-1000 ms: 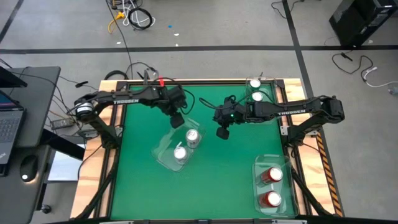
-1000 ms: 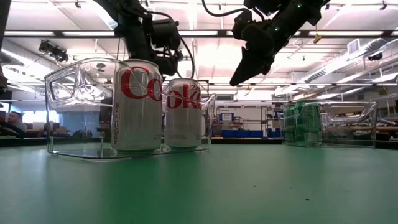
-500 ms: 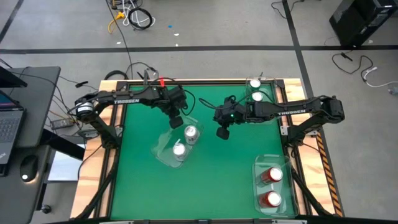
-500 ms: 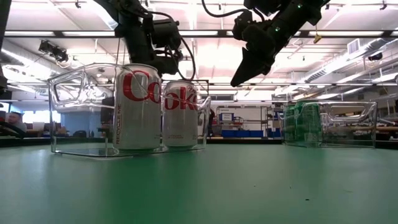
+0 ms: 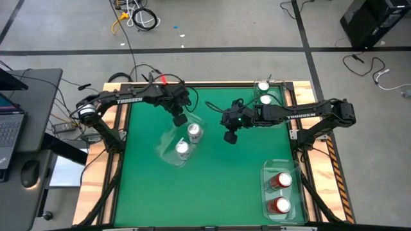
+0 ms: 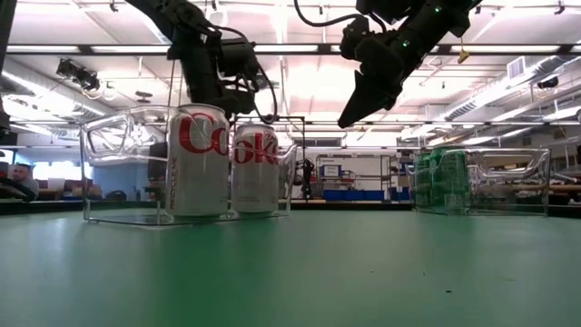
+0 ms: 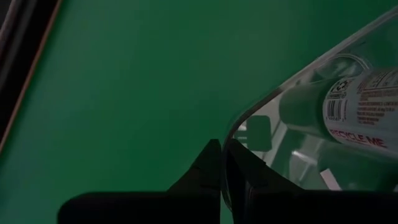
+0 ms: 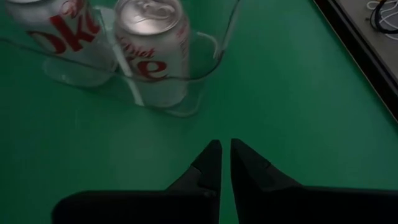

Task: Sort soda cans
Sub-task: Move the center transparent bin to the top left of the table

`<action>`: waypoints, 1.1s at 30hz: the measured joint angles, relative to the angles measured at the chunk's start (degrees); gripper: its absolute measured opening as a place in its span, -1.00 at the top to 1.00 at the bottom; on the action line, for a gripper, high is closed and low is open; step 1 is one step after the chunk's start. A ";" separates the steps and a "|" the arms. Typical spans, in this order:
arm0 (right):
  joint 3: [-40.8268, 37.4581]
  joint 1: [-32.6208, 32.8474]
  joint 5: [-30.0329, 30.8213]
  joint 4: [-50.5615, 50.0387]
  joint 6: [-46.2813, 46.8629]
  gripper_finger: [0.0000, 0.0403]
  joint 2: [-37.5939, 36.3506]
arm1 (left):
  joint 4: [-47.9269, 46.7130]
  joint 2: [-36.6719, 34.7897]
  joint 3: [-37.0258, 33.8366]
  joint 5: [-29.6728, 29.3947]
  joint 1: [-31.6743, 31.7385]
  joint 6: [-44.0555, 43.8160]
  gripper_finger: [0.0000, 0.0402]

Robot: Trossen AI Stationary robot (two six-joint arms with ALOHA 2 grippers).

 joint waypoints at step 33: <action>0.00 0.00 -0.02 -1.22 -0.94 0.89 0.01 | 3.33 0.00 0.00 -4.15 30.72 5.16 0.97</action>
